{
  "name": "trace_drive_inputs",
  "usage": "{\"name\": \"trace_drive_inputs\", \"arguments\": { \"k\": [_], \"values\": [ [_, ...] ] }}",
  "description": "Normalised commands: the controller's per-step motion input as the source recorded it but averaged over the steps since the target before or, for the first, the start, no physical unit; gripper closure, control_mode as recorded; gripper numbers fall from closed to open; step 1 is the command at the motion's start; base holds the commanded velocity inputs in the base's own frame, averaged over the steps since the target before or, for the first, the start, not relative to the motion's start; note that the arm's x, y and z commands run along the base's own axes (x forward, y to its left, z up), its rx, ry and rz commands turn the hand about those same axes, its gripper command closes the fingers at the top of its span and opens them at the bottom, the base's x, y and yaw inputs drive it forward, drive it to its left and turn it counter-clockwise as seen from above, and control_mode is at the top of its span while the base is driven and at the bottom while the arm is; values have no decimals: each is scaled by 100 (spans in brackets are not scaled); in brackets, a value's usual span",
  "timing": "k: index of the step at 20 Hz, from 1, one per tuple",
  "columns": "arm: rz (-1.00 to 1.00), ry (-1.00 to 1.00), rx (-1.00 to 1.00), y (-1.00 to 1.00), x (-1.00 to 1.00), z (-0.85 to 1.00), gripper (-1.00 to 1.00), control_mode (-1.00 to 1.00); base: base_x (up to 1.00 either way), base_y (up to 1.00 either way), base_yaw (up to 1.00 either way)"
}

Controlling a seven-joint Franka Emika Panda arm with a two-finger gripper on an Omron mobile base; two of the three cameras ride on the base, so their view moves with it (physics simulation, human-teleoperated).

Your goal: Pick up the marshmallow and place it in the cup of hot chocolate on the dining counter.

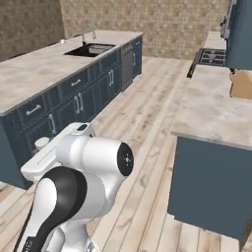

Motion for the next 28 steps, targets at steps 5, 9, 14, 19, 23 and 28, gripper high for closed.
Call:
{"name": "trace_drive_inputs", "arguments": {
  "k": [5,9,14,19,23,28],
  "values": [
    [0,0,0,0,0,0,100,100,-87,100,26],
    [0,0,0,0,0,0,100,100,-33,100,14],
    [0,0,0,0,0,0,100,100,89,100,2],
    [0,0,0,0,0,0,100,100,100,100,0],
    [0,0,0,0,0,0,100,100,100,100,0],
    [0,0,0,0,0,0,100,100,100,100,0]
  ]
}}
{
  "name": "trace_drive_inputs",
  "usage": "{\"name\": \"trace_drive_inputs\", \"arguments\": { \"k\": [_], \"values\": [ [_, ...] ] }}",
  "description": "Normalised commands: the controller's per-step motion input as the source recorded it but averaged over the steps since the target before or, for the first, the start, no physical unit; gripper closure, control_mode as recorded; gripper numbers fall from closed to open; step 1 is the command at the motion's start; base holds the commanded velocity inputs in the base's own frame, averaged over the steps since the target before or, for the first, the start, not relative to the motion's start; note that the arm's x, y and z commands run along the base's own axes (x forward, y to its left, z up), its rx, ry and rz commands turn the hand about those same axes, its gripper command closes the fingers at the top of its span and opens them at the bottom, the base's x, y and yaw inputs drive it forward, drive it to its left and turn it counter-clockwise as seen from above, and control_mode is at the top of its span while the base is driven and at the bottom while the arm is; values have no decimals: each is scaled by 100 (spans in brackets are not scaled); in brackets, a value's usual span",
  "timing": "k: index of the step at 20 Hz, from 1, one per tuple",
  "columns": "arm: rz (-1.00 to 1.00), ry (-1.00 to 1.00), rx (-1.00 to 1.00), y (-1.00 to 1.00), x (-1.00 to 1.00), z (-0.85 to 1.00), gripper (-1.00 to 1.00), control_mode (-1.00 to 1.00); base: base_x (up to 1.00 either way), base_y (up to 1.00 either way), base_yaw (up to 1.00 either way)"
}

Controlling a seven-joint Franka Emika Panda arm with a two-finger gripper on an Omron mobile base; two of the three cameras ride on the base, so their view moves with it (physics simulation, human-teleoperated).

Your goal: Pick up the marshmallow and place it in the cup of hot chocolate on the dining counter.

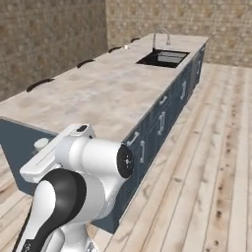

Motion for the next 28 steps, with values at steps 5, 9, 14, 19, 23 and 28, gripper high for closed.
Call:
{"name": "trace_drive_inputs", "arguments": {
  "k": [5,9,14,19,23,28],
  "values": [
    [0,0,0,0,0,0,100,100,82,100,0],
    [0,0,0,0,0,0,100,100,66,100,0],
    [0,0,0,0,0,0,100,100,62,100,0],
    [0,0,0,0,0,0,100,100,47,100,0],
    [0,0,0,0,0,0,100,100,49,100,0],
    [0,0,0,0,0,0,100,100,54,100,0]
  ]
}}
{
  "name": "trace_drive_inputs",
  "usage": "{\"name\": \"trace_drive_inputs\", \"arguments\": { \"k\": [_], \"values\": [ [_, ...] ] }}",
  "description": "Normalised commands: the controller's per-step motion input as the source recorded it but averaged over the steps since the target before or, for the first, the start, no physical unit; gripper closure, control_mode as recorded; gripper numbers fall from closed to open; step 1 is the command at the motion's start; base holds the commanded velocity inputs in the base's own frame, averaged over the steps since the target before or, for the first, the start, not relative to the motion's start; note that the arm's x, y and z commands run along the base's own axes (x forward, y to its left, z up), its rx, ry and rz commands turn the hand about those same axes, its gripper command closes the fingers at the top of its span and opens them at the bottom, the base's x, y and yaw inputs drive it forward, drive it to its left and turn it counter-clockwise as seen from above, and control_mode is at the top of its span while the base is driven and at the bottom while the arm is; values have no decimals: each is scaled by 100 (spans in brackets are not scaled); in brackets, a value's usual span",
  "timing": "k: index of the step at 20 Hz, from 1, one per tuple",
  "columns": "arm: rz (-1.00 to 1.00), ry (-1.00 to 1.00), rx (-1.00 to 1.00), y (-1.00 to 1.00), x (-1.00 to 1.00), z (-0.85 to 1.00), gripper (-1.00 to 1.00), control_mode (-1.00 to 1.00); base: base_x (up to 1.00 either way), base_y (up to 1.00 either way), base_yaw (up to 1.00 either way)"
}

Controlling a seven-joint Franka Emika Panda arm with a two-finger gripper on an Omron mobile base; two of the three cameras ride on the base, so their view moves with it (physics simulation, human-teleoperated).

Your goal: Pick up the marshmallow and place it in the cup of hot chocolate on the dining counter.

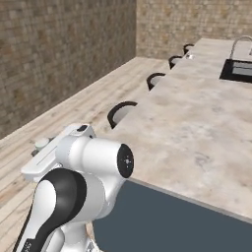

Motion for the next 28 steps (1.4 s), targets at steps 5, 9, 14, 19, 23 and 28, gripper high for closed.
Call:
{"name": "trace_drive_inputs", "arguments": {
  "k": [5,9,14,19,23,28],
  "values": [
    [0,0,0,0,0,0,100,100,50,100,0],
    [0,0,0,0,0,0,100,100,56,100,-1],
    [0,0,0,0,0,0,100,100,60,100,-3],
    [0,0,0,0,0,0,100,100,78,100,-16],
    [0,0,0,0,0,0,100,100,81,100,-31],
    [0,0,0,0,0,0,100,100,95,98,-55]
  ]
}}
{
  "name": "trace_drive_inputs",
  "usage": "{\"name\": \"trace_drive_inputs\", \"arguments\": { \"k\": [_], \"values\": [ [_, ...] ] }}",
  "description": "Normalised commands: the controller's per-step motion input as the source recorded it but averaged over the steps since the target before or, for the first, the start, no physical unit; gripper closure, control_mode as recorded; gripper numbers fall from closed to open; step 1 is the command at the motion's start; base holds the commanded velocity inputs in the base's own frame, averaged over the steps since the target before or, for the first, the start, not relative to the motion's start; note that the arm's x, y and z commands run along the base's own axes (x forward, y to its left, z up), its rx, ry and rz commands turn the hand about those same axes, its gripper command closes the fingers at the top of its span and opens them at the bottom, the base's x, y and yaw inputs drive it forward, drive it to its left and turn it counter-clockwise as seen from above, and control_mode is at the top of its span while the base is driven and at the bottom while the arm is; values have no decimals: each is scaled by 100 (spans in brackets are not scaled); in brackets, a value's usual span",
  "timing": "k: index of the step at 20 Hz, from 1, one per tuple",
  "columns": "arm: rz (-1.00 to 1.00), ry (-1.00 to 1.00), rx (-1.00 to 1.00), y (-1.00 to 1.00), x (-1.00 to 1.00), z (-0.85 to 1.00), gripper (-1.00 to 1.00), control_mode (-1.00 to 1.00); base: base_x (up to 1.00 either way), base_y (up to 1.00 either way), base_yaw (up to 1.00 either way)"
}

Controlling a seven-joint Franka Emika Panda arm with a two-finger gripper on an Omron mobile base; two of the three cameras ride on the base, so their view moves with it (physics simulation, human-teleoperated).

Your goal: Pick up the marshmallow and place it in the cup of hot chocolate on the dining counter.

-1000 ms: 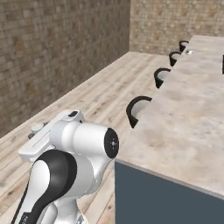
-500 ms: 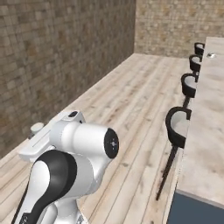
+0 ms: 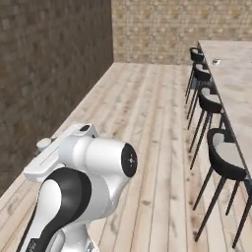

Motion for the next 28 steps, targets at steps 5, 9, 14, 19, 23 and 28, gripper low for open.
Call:
{"name": "trace_drive_inputs", "arguments": {
  "k": [5,9,14,19,23,28],
  "values": [
    [0,0,0,0,0,0,100,100,91,94,-59],
    [0,0,0,0,0,0,100,100,87,100,-49],
    [0,0,0,0,0,0,100,100,100,100,-40],
    [0,0,0,0,0,0,100,100,100,100,-37],
    [0,0,0,0,0,0,100,100,100,100,-41],
    [0,0,0,0,0,0,100,100,100,100,-42]
  ]
}}
